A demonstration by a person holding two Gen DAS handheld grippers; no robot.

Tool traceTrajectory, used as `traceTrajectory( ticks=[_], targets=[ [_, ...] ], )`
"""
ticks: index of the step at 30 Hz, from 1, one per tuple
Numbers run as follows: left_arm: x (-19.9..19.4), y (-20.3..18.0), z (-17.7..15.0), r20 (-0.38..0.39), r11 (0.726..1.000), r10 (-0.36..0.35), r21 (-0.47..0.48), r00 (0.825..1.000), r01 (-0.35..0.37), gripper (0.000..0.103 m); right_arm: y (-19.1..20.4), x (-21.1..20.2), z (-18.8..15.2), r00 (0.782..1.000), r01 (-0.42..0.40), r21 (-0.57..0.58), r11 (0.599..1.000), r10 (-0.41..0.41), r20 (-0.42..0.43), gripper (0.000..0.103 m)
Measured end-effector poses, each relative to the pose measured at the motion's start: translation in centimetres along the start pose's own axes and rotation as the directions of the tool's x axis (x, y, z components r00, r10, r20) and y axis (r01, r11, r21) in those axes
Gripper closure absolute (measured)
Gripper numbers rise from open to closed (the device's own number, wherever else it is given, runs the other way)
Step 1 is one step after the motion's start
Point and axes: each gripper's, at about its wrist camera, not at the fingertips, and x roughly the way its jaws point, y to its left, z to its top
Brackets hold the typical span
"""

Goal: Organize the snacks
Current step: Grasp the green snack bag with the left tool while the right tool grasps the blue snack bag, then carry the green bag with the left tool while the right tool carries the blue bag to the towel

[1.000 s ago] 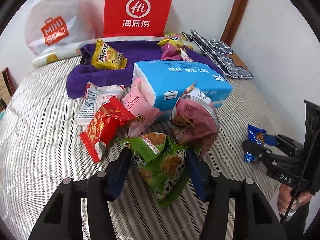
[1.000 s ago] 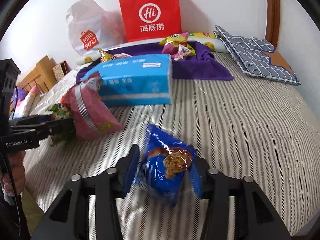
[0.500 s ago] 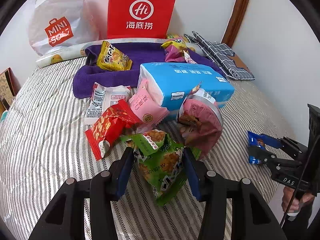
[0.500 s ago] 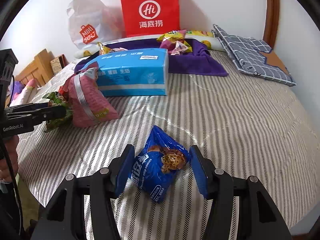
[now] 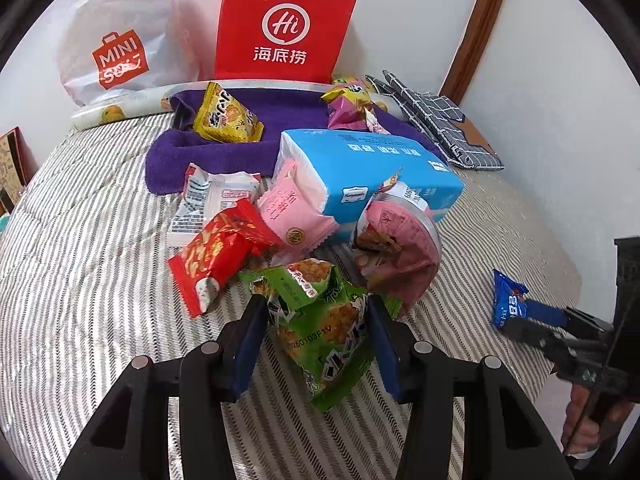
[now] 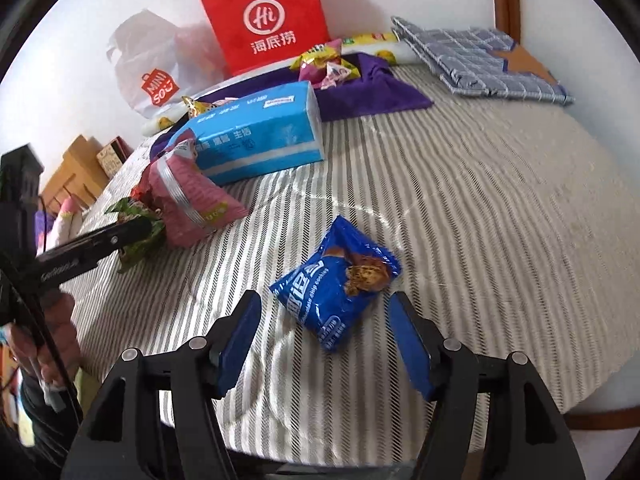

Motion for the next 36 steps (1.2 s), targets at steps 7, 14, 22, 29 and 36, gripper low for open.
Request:
traceTrajectory(
  ticks=[7, 14, 22, 29, 36],
  targets=[
    [0.1, 0.7, 0.0, -0.016, 1.000, 0.016, -0.001, 1.000, -0.016, 0.052, 1.5, 1.7, 1.2, 0.996, 0.086, -0.035, 0.996, -0.085, 0.031, 0.037],
    [0.8, -0.6, 0.1, 0.000, 0.996, 0.068, 0.052, 0.998, -0.068, 0.053, 2.0, 1.7, 0.5, 0.988, 0.149, -0.136, 0.979, -0.142, 0.063, 0.060],
    [0.0, -0.2, 0.4, -0.008, 1.000, 0.023, 0.015, 1.000, -0.023, 0.058, 1.5, 0.9, 1.0, 0.993, 0.101, -0.118, 0.988, -0.092, 0.079, 0.065],
    [-1.6, -0.2, 0.2, 0.009, 1.000, 0.011, -0.010, 1.000, -0.011, 0.059, 1.2, -0.4, 1.4, 0.990, 0.093, -0.108, 0.990, -0.081, 0.112, 0.065],
    [-3.9, -0.6, 0.1, 0.041, 0.999, -0.009, -0.034, 0.999, 0.010, 0.060, 1.4, -2.9, 1.6, 0.981, 0.109, -0.107, 0.988, -0.089, 0.173, 0.065]
  ],
)
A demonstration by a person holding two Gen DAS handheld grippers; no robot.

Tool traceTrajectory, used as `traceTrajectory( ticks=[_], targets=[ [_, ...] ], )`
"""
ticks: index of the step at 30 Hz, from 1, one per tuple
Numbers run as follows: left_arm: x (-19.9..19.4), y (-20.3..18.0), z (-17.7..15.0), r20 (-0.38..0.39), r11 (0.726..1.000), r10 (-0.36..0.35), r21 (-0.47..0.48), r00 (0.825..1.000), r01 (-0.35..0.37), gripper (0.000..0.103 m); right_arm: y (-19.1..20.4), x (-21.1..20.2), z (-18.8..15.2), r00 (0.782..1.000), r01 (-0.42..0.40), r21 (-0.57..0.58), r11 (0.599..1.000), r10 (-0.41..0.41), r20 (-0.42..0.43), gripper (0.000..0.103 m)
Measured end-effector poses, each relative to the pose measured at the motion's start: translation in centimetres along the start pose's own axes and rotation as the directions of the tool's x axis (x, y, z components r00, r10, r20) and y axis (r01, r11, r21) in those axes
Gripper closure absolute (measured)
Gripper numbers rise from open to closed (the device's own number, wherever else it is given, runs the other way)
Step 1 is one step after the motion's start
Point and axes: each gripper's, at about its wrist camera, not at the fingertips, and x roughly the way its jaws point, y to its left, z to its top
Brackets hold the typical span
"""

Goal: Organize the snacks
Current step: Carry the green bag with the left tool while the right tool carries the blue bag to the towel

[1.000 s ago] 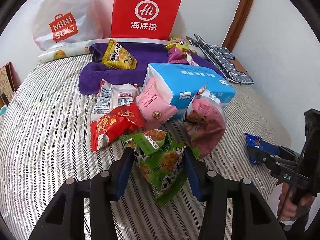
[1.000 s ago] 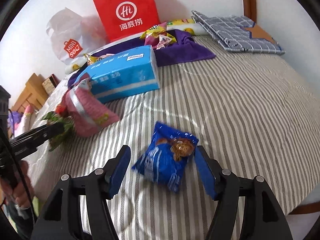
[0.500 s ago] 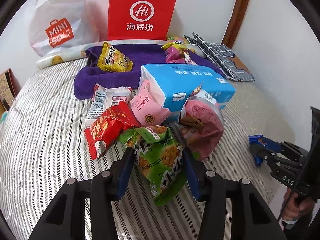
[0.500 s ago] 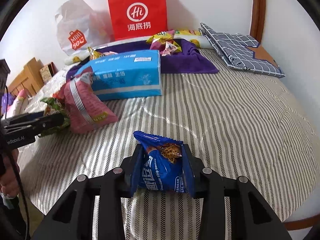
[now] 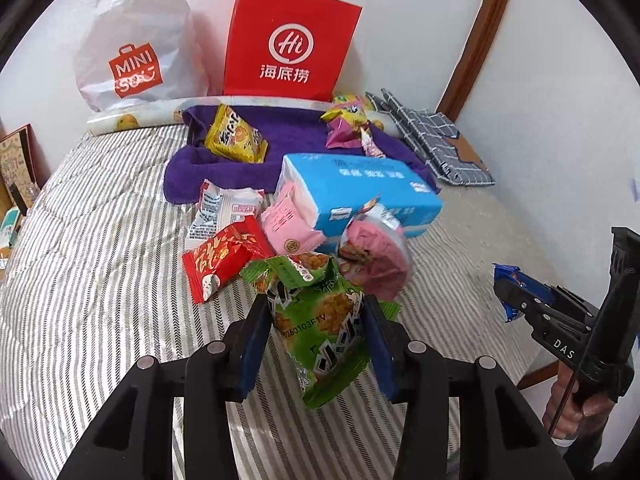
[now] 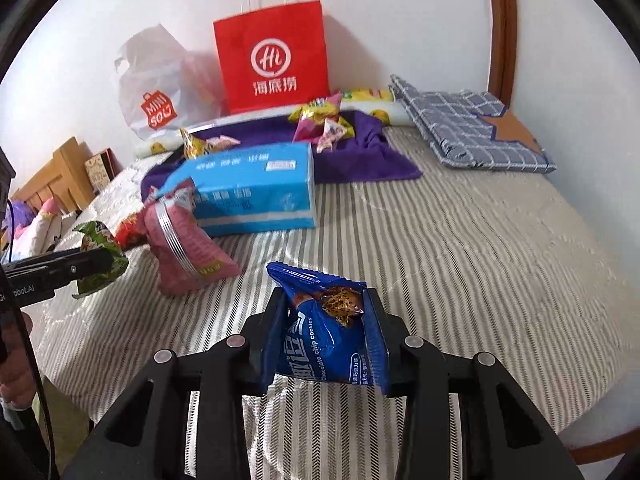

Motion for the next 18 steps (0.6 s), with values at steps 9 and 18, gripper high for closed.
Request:
traceTrajectory(
  ticks=[9, 18],
  targets=[
    [-1.9, -0.9, 0.5, 0.038, 1.000, -0.009, -0.026, 0.999, 0.010, 0.060, 0.2, -2.1, 1.6, 0.998, -0.003, -0.005, 1.000, 0.003, 0.063, 0.065],
    [-3.6, -1.2, 1.6, 0.081, 1.000, -0.011, -0.024, 0.997, 0.013, 0.060, 1.6, -3.9, 4.1, 0.992, -0.006, -0.020, 1.000, 0.009, 0.127, 0.065]
  ],
)
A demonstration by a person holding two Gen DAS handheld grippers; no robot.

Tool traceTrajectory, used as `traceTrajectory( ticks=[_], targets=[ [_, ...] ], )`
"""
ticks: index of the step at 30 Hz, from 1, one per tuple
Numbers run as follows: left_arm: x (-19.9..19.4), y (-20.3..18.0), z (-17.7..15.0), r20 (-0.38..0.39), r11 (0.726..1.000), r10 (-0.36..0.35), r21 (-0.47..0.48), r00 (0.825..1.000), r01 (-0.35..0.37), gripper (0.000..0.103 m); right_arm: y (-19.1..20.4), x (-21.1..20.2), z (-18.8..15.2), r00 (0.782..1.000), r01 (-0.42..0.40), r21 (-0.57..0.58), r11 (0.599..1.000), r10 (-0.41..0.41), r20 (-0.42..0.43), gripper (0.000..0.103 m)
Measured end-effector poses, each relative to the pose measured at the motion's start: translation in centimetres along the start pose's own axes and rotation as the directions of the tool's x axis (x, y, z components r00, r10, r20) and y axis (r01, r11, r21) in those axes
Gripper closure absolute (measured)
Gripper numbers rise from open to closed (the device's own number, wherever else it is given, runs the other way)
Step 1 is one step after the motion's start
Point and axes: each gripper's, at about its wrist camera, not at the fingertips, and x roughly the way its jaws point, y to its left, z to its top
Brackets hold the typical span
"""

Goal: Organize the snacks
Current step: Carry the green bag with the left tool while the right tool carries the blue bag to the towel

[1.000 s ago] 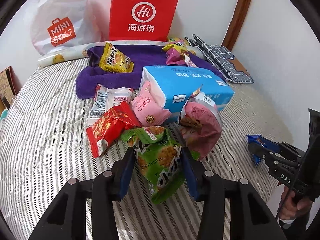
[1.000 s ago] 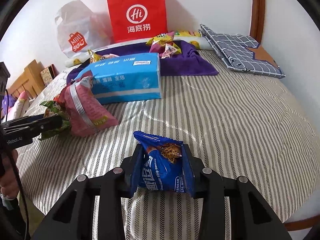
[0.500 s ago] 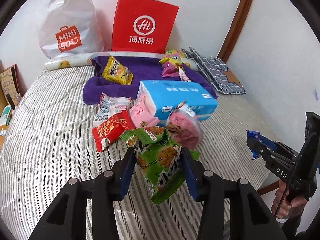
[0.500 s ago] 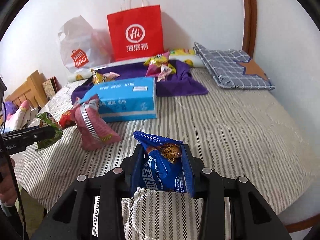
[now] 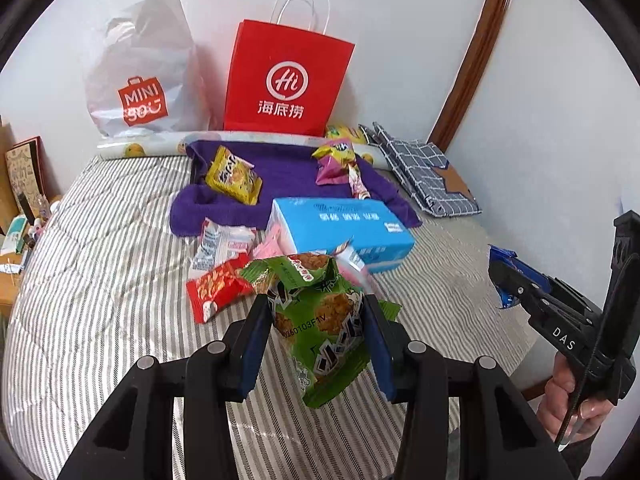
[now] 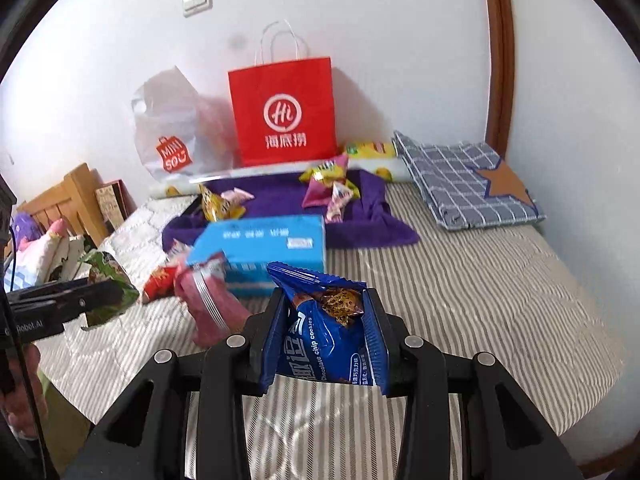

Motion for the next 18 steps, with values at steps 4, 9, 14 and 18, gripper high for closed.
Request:
traceTrajectory(
  ticks=[4, 9, 14, 18],
  targets=[
    [-0.2, -0.1, 1.1, 0.013, 1.000, 0.003, -0.001, 1.000, -0.003, 0.060, 0.9, -0.1, 1.4, 0.999, -0.017, -0.007, 1.000, 0.017, 0.031, 0.065],
    [-0.2, -0.5, 2.6, 0.039, 1.000, 0.005, 0.012, 0.999, -0.006, 0.060, 1.7, 0.2, 3.2, 0.997, -0.037, -0.014, 0.999, 0.038, 0.061, 0.065],
    [0.5, -0.7, 4.1, 0.050, 1.000, -0.001, 0.021, 0.999, 0.000, 0.060, 2.2, 0.8, 5.0, 0.995, -0.038, -0.024, 0.999, 0.040, 0.088, 0.065],
    [1.4, -0.3, 5.4, 0.056, 1.000, -0.004, 0.014, 0.998, 0.003, 0.060, 2.2, 1.5, 6.4, 0.994, -0.033, -0.030, 0.999, 0.036, 0.108, 0.065]
  ],
)
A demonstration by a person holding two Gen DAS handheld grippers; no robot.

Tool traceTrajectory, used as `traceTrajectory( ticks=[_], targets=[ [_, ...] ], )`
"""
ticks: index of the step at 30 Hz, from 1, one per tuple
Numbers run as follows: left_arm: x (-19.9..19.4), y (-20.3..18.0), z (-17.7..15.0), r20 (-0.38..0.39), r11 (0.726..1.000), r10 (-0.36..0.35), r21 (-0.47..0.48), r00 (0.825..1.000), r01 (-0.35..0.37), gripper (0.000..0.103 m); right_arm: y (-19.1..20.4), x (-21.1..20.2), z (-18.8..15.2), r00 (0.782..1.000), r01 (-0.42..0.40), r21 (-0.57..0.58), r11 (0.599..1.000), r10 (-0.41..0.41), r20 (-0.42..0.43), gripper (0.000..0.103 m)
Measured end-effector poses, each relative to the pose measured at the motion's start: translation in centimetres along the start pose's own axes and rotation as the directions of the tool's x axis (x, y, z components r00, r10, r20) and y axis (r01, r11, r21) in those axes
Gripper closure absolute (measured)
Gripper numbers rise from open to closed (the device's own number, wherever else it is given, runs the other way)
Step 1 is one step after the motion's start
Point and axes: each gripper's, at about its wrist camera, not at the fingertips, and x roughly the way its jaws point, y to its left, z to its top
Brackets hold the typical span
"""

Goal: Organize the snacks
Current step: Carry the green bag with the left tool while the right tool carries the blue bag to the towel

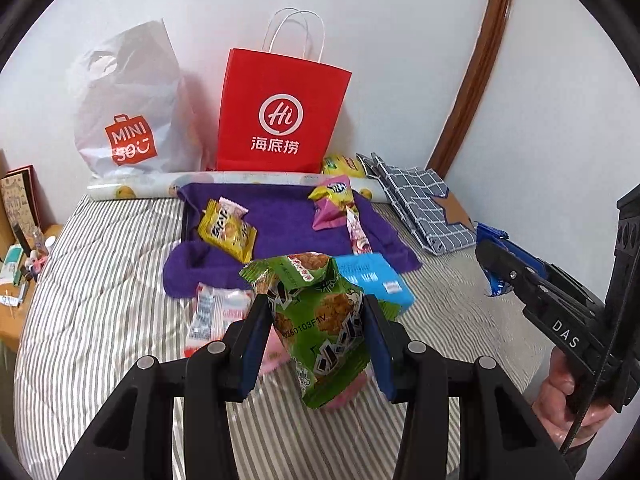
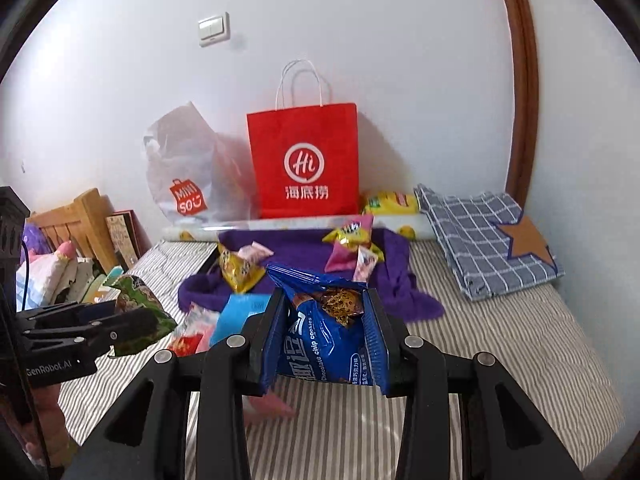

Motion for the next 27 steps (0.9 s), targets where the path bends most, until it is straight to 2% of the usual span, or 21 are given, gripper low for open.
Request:
traceTrajectory(
  ticks=[11, 16, 24, 27],
  targets=[
    [3.0, 1.8, 3.8, 0.016, 0.999, 0.028, -0.017, 0.999, -0.028, 0.060, -0.6, 4.8, 3.1, 1.000, 0.004, -0.009, 1.000, -0.004, -0.001, 0.065],
    [4.6, 2.6, 5.4, 0.008, 0.999, 0.040, -0.030, 0.999, -0.040, 0.060, -1.5, 7.5, 4.3, 1.000, -0.018, 0.024, 1.000, 0.018, -0.021, 0.065],
    [7.3, 3.0, 8.1, 0.034, 0.997, 0.081, 0.002, 0.996, -0.081, 0.060, -2.2, 12.2, 6.1, 0.998, -0.022, 0.025, 0.999, 0.023, -0.050, 0.065],
    [8.6, 3.4, 9.2, 0.031, 0.998, 0.065, -0.015, 0.997, -0.064, 0.059, -2.2, 13.4, 6.9, 0.998, -0.025, 0.020, 0.999, 0.026, -0.052, 0.065]
  ],
)
